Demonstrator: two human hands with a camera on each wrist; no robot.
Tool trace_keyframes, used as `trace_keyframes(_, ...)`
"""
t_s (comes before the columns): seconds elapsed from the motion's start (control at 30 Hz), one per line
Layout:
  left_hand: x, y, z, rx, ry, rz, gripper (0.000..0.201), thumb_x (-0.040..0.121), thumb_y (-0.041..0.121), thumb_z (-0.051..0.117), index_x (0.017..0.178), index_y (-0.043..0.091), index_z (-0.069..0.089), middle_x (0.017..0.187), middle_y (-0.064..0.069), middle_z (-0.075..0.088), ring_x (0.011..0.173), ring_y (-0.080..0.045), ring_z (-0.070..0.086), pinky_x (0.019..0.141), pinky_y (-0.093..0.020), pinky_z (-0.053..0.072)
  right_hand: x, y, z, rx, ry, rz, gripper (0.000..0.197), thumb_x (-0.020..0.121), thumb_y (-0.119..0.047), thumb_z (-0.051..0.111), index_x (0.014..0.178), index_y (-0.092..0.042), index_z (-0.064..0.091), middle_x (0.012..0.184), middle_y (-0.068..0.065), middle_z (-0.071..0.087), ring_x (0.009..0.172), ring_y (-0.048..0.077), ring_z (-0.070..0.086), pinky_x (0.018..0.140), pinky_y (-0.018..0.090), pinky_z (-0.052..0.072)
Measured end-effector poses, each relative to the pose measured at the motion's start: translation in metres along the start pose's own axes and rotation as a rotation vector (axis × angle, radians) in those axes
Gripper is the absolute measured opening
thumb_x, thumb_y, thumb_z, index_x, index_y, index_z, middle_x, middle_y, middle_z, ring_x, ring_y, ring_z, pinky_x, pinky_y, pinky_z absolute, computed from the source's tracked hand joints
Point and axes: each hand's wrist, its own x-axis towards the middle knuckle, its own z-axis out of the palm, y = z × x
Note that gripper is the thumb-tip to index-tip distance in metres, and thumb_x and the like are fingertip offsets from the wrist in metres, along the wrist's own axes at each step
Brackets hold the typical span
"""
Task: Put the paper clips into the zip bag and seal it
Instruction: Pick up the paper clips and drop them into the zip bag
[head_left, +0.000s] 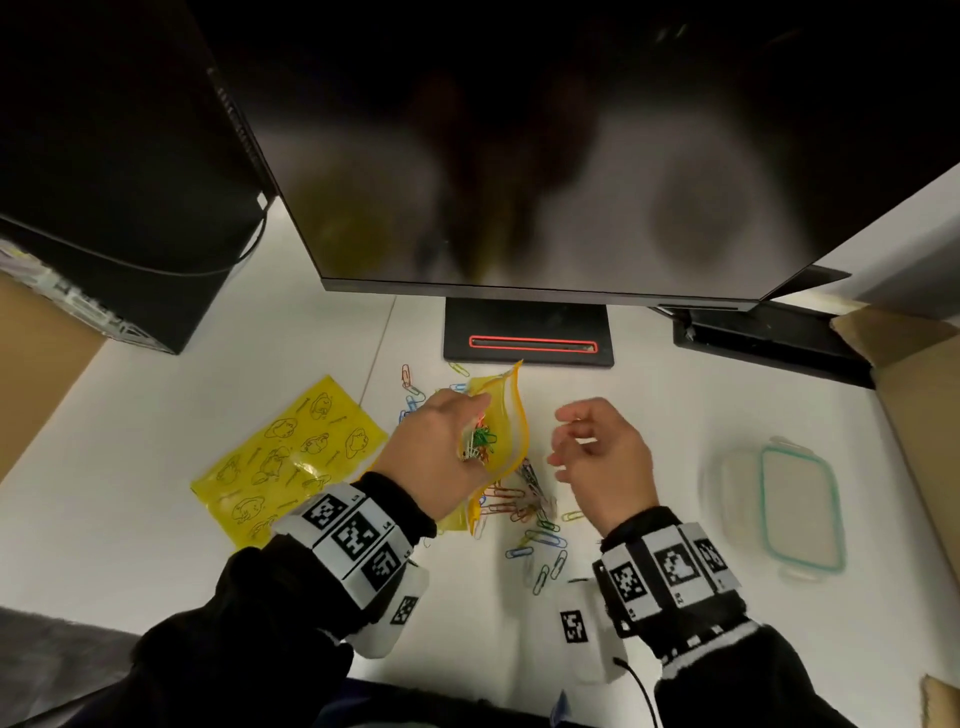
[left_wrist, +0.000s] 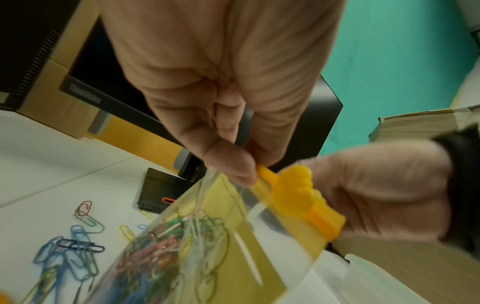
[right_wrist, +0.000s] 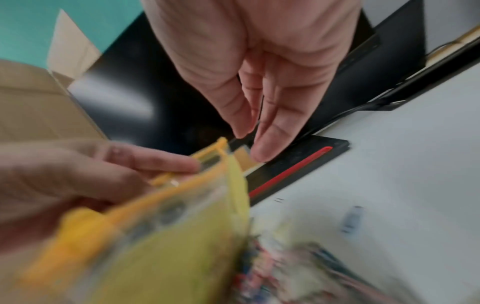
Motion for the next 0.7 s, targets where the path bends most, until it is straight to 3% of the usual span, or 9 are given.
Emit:
trace_keyframes(0.07,-0.001,-0.001,-0.005,0.007,0.018,0.003,0.065,0.073,0.010,0.064,0.134,0.017,0.044,0.133,-0.004,0.049,0.104,-0.025,0.059,0.092,-0.018,0.038,0.002,0.020,-0.005,-0.225,-0.067,0.069,0.028,0.080,-0.010,0.064,0.099,-0.030,0.057,0.098,0.001,0.064,0.084,0.023,0.064,0.085,0.040,0.053)
trace_keyframes(0.13,-0.001,-0.005,-0.009,0.014,0.046,0.003,0.065,0.072,0.009,0.065,0.134,0.018,0.045,0.132,-0.003,0.051,0.112,-0.019,0.055,0.092,-0.015,0.035,-0.001,0.041,0.001,-0.471,-0.194,0.120,0.054,0.075,-0.024,0.073,0.124,-0.021,0.048,0.123,0.008,0.053,0.107,0.025,0.054,0.096,0.033,0.044)
trace_keyframes(0.2,0.000,-0.007,-0.012,0.024,0.079,-0.001,0.065,0.072,0.009,0.064,0.133,0.020,0.045,0.131,-0.002,0.052,0.114,-0.017,0.053,0.087,-0.011,0.032,-0.005,0.053,0.013,-0.596,-0.270,0.093,0.082,0.069,-0.037,0.077,0.136,-0.019,0.035,0.139,0.008,0.037,0.123,0.028,0.038,0.103,0.035,0.036)
trace_keyframes(0.27,0.000,-0.008,-0.015,0.038,0.104,-0.005,0.064,0.072,0.010,0.065,0.132,0.021,0.045,0.129,-0.002,0.053,0.109,-0.018,0.055,0.082,-0.010,0.031,-0.007,0.056,0.027,-0.688,-0.308,0.006,0.089,0.066,-0.041,0.076,0.138,-0.021,0.029,0.144,0.006,0.028,0.127,0.029,0.029,0.104,0.039,0.037)
trace_keyframes(0.33,0.000,-0.007,-0.018,0.042,0.120,-0.001,0.064,0.072,0.010,0.065,0.132,0.022,0.046,0.129,-0.002,0.053,0.106,-0.019,0.056,0.080,-0.010,0.032,-0.007,0.055,0.039,-0.756,-0.330,-0.084,0.079,0.071,-0.034,0.072,0.138,-0.023,0.031,0.143,0.005,0.030,0.127,0.027,0.030,0.100,0.040,0.042)
trace_keyframes(0.47,-0.003,-0.008,-0.019,0.041,0.124,-0.007,0.064,0.072,0.010,0.065,0.133,0.022,0.046,0.130,-0.001,0.053,0.106,-0.019,0.056,0.083,-0.011,0.032,-0.005,0.052,0.053,-0.762,-0.331,-0.178,0.044,0.084,-0.012,0.055,0.127,-0.020,0.050,0.129,0.007,0.045,0.117,0.027,0.042,0.086,0.039,0.050)
trace_keyframes(0.6,-0.005,-0.010,-0.019,0.051,0.113,-0.027,0.064,0.074,0.011,0.065,0.133,0.023,0.045,0.131,0.000,0.052,0.102,-0.021,0.058,0.080,-0.013,0.034,-0.003,0.052,0.054,-0.815,-0.352,-0.201,0.035,0.084,-0.003,0.051,0.118,-0.012,0.055,0.118,0.010,0.050,0.108,0.028,0.049,0.080,0.034,0.048)
trace_keyframes(0.7,-0.006,-0.012,-0.017,0.047,0.098,-0.042,0.065,0.073,0.011,0.065,0.133,0.023,0.045,0.131,0.001,0.051,0.098,-0.023,0.060,0.079,-0.011,0.033,-0.003,0.048,0.052,-0.851,-0.382,-0.172,0.040,0.080,-0.001,0.055,0.119,-0.009,0.052,0.119,0.012,0.050,0.109,0.028,0.050,0.084,0.035,0.047)
